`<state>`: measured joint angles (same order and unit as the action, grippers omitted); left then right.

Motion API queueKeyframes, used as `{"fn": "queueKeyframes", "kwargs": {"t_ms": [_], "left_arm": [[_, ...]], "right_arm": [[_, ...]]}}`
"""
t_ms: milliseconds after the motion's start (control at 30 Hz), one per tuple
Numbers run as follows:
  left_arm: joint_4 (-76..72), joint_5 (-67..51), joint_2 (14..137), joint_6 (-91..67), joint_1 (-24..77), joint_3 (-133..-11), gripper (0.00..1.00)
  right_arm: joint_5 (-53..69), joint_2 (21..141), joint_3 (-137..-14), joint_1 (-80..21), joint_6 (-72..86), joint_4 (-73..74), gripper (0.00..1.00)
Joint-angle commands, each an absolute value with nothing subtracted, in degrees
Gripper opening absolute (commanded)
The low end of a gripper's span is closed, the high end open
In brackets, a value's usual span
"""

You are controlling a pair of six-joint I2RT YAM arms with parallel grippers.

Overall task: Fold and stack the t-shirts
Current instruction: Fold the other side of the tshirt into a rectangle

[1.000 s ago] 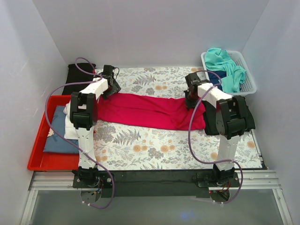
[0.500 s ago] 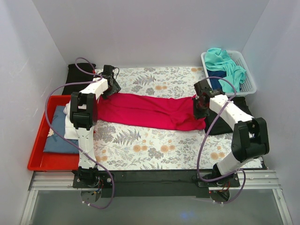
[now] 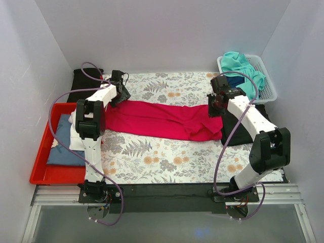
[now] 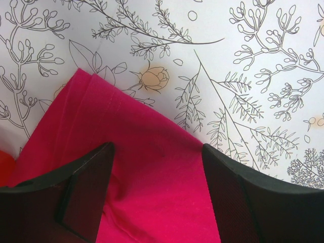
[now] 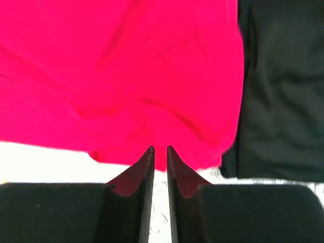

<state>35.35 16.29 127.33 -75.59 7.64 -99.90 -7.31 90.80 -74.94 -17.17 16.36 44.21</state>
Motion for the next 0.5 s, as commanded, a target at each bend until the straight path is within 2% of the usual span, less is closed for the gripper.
{"fn": "queueKeyframes", "kwargs": {"t_ms": [0, 267, 467], "left_arm": [[35.07, 16.61, 127.44, -75.15, 7.56, -99.14, 0.68], [35.33, 16.96, 127.0, -75.41, 7.56, -98.7, 0.68], [35.42, 17.4, 127.0, -75.85, 7.56, -98.52, 0.68]], "right_arm": [[-6.6, 95.09, -77.7, -17.49, 15.65, 42.37, 0.22], [-2.2, 104.58, -78.14, -17.4, 14.94, 37.88, 0.21], [-2.81, 100.91, -73.14, -17.4, 14.59, 38.14, 0.2]]}}
